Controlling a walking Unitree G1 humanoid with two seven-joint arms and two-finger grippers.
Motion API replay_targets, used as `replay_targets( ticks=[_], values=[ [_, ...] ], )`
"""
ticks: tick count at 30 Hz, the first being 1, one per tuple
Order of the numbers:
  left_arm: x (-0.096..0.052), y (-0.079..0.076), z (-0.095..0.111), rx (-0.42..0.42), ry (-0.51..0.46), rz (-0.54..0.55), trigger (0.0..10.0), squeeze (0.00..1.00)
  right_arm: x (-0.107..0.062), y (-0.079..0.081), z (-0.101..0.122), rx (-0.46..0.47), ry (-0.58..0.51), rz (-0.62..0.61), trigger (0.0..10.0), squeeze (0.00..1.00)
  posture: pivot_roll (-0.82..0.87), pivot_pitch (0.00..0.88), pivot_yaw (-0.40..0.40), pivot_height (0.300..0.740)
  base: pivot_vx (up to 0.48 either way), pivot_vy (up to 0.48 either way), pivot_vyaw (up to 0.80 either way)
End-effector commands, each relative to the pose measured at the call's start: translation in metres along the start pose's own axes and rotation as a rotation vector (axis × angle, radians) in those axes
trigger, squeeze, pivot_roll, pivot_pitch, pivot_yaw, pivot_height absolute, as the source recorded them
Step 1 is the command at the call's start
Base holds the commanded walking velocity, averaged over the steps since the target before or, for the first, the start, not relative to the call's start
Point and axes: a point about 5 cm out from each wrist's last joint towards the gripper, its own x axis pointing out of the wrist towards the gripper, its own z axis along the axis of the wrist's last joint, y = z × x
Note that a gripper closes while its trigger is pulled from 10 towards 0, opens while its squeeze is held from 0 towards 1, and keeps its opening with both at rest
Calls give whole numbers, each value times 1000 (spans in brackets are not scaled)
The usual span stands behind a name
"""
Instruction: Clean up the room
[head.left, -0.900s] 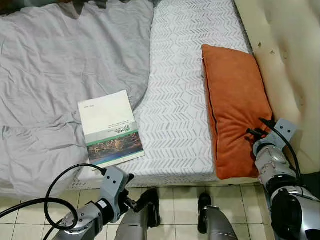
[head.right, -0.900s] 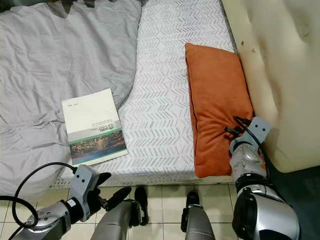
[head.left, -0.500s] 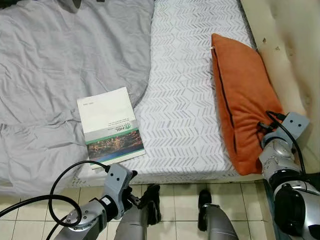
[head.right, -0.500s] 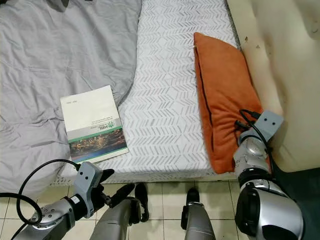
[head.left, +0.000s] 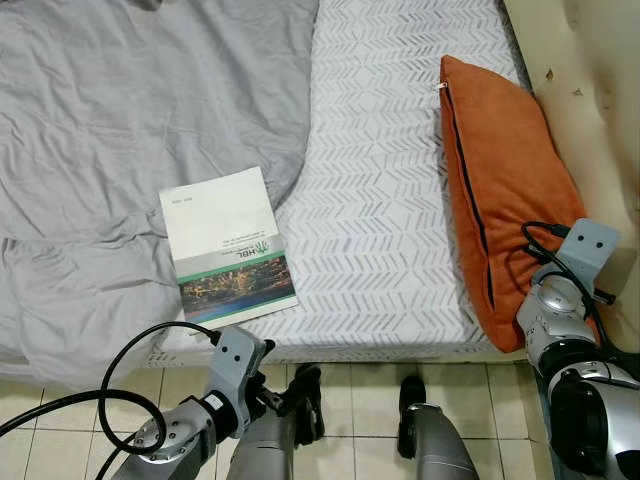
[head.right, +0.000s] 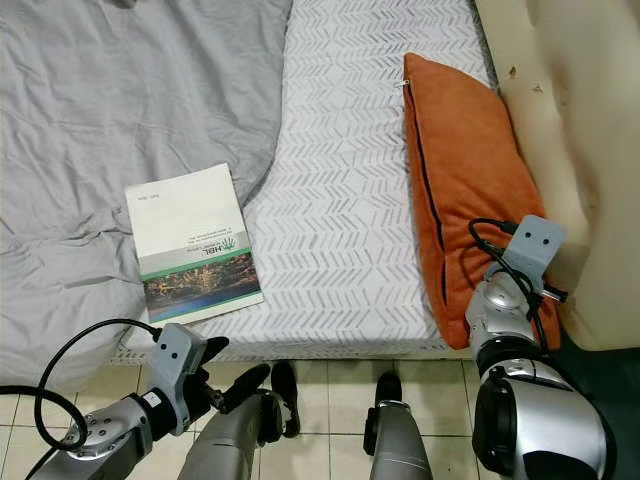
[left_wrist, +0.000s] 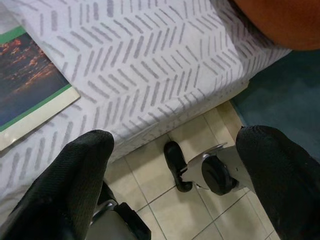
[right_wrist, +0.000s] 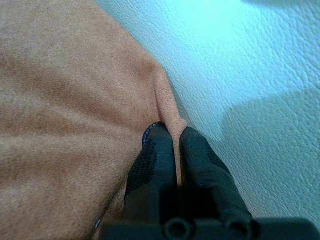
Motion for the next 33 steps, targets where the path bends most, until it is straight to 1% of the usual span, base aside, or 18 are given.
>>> replay_targets(
  ticks=[1, 2, 3, 4, 5, 6, 8, 9, 11, 14, 15, 18, 21, 23, 26, 29, 32, 33],
  values=[
    [-4, 0, -12, -23, 39, 15, 10000, 0, 12, -20, 22, 6, -91, -88, 0, 0, 127, 512, 102, 740, 0, 0, 0],
    [-4, -1, -14, -25, 42, 16, 10000, 0, 8, -5, 13, 39, -13, 32, 0, 0, 122, 511, 96, 740, 0, 0, 0],
    [-4, -1, -14, -25, 42, 16, 10000, 0, 8, -5, 13, 39, -13, 32, 0, 0, 122, 511, 96, 740, 0, 0, 0],
    [-4, -2, -15, -24, 44, 16, 10000, 0, 6, 1, 9, 51, 19, 79, 0, 0, 121, 510, 93, 740, 0, 0, 0],
    [-4, -2, -16, -22, 45, 17, 10000, 0, 1, 12, 2, 80, 77, 156, 4824, 0, 117, 510, 90, 740, 0, 0, 0],
    [-4, -3, -16, -21, 46, 17, 10000, 0, 0, 15, 1, 85, 88, 170, 4824, 0, 117, 510, 90, 740, 0, 0, 0],
    [-4, -3, -16, -21, 46, 17, 10000, 0, 0, 15, 1, 85, 88, 170, 4824, 0, 117, 510, 90, 740, 0, 0, 0],
    [-3, -4, -16, -20, 43, 16, 10000, 0, -4, 23, -2, 124, 109, 229, 10000, 1000, 114, 512, 85, 740, 0, 0, 0],
    [-1, -6, -15, -14, 38, 5, 10000, 0, -5, 27, 0, 140, 102, 259, 10000, 1000, 115, 513, 82, 740, 0, 0, 0],
    [-1, -9, -15, -9, 33, -7, 10000, 0, -4, 27, 5, 130, 72, 257, 10000, 1000, 111, 513, 81, 740, 0, 0, 0],
    [0, -12, -15, -10, 30, -18, 10000, 0, -3, 28, 12, 91, 16, 261, 10000, 1000, 108, 514, 79, 740, 0, 0, 0],
    [2, -19, -17, -12, 28, -40, 10000, 0, -3, 32, 30, 10, -128, 266, 10000, 1000, 95, 511, 75, 740, 0, 0, 0],
    [4, -22, -17, -15, 26, -48, 10000, 0, -5, 37, 45, -3, -228, 286, 10000, 1000, 87, 508, 72, 740, 0, 0, 0],
    [5, -23, -17, -14, 23, -50, 10000, 0, -6, 40, 52, 18, -266, 298, 10000, 1000, 86, 506, 72, 740, 0, 0, 0],
    [6, -22, -16, -11, 20, -51, 10000, 0, -7, 42, 58, 41, -285, 308, 10000, 1000, 81, 500, 72, 740, 0, 0, 0],
    [9, -19, -17, -1, 19, -47, 10000, 0, -10, 47, 60, 92, -295, 339, 10000, 1000, 73, 483, 64, 740, 0, 0, 0],
    [11, -17, -18, 11, 13, -34, 10000, 0, -14, 51, 55, 112, -286, 371, 10000, 1000, 68, 464, 59, 740, 0, 0, 0],
    [14, -13, -19, 33, 8, -1, 10000, 0, -21, 53, 43, 118, -270, 399, 10000, 1000, 48, 410, 44, 740, 0, 0, 0]
  ],
)
